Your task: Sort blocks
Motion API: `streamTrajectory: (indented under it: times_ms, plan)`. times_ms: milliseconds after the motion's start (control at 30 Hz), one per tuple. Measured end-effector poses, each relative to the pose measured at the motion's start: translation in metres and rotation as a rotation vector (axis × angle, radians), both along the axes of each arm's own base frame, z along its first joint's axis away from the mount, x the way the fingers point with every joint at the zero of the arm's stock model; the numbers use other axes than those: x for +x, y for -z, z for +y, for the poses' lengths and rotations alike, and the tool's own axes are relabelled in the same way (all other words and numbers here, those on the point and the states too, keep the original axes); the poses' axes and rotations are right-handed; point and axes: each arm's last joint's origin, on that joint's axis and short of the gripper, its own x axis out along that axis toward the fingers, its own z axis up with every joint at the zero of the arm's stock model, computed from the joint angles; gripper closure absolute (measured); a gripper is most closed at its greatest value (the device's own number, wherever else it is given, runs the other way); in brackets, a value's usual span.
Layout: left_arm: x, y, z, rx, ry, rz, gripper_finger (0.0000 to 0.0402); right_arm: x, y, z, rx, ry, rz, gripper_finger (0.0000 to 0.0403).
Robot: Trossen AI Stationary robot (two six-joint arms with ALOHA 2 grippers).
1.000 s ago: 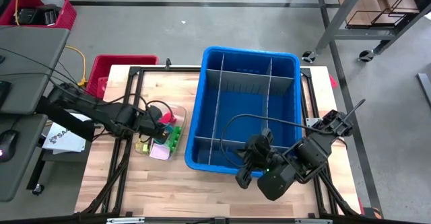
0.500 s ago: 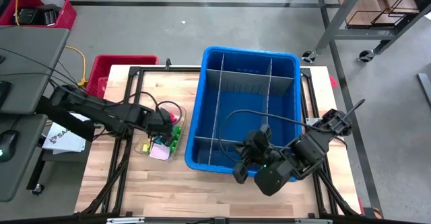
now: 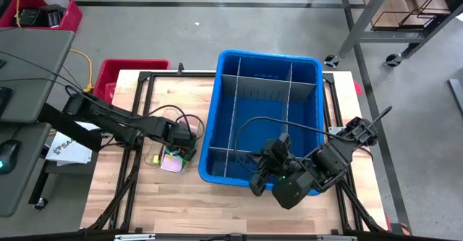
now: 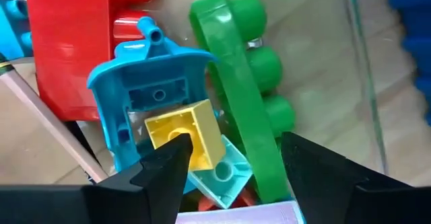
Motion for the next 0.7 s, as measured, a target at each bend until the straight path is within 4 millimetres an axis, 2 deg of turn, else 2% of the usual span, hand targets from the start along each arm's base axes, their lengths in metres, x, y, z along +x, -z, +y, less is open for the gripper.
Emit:
streamTrajectory:
  times_ms: [267, 400, 567, 700]
  plan:
    - [0.005, 0.011, 0.000, 0.024, -0.002, 0.053, 0.0204, 0.000, 0.000, 0.000, 0.000, 0.000, 0.000, 0.0403]
    - [0.006, 0.012, 0.000, 0.042, -0.016, 0.049, 0.0263, 0.000, 0.000, 0.000, 0.000, 0.000, 0.000, 0.0403]
    - [0.006, 0.010, 0.001, 0.065, -0.015, 0.033, 0.0374, 0.000, 0.000, 0.000, 0.000, 0.000, 0.000, 0.0403]
    - [0.008, 0.011, 0.000, 0.065, -0.001, 0.030, 0.0394, 0.000, 0.000, 0.000, 0.000, 0.000, 0.000, 0.0403]
